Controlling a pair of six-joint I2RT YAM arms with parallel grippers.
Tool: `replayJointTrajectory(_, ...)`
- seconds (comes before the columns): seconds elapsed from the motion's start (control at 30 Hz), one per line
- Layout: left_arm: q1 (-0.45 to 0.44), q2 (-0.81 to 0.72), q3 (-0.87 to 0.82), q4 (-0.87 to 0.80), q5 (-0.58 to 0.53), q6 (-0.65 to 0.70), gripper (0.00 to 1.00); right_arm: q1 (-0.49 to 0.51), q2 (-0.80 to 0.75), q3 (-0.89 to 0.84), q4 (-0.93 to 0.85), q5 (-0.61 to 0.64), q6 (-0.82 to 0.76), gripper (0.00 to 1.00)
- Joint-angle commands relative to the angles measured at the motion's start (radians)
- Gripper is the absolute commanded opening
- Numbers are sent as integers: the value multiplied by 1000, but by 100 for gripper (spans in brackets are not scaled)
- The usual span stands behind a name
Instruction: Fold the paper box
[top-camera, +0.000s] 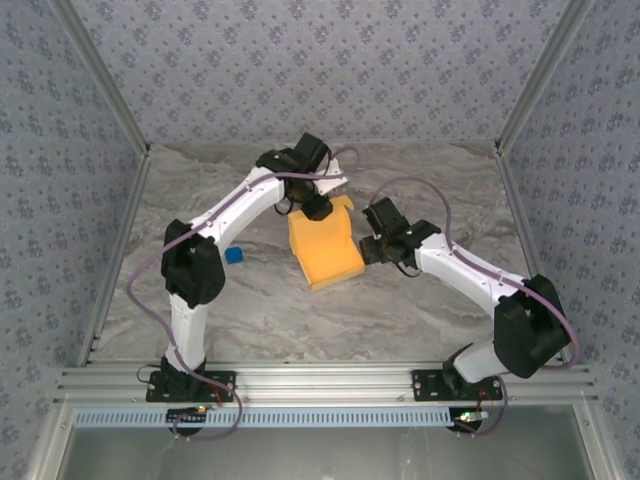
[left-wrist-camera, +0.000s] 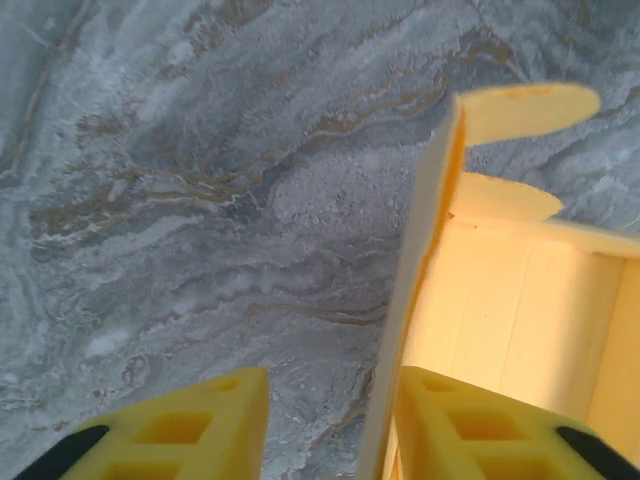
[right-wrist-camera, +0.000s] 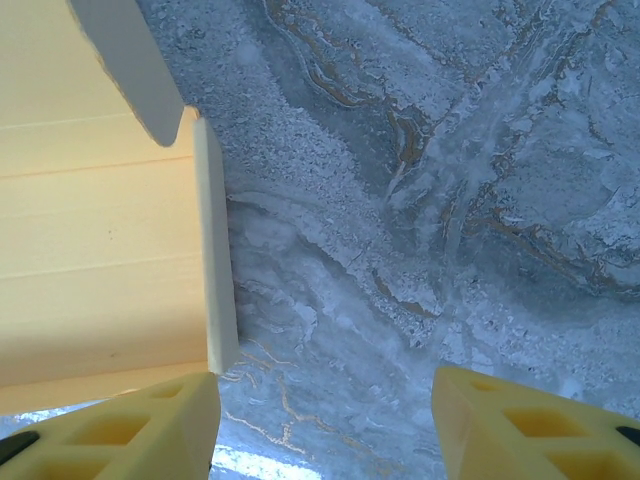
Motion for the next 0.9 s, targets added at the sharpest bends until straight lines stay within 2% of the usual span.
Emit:
replayJointTrajectory(0.0, -3, -89, 20, -30, 33, -11, 45, 11, -42, -17, 12, 20, 13, 60)
replayJointTrajectory(0.07, -2, -147, -26, -2, 54, -27, 51, 17, -50, -24, 34, 20, 9, 60)
replayJointTrajectory(0.2, 8, -291, -188, 86, 59, -87, 57, 40, -50, -35, 81, 10, -6, 61)
replayJointTrajectory(0.3, 45, -453, -404, 222, 60, -210, 58, 79, -46, -43, 120, 25, -24, 61)
replayJointTrajectory(0.4, 134, -644, -686, 409, 35, -407, 60, 88, -47, -51, 145, 28, -29, 62)
replayJointTrajectory(0.47, 244, -753, -877, 522, 18, -570, 66, 88, -56, -61, 166, 29, -34, 63)
replayJointTrajectory(0.53, 345, -807, -1012, 576, -3, -667, 70, 88, -63, -72, 188, 26, -39, 64)
replayJointTrajectory(0.63, 414, -767, -1069, 550, -32, -696, 72, 88, -68, -87, 220, 9, -46, 67)
replayJointTrajectory(0.7, 415, -704, -1070, 535, -73, -697, 74, 90, -68, -92, 229, 0, -52, 69)
replayJointTrajectory(0.87, 413, -570, -1083, 580, -79, -724, 77, 91, -76, -115, 244, -4, -61, 72)
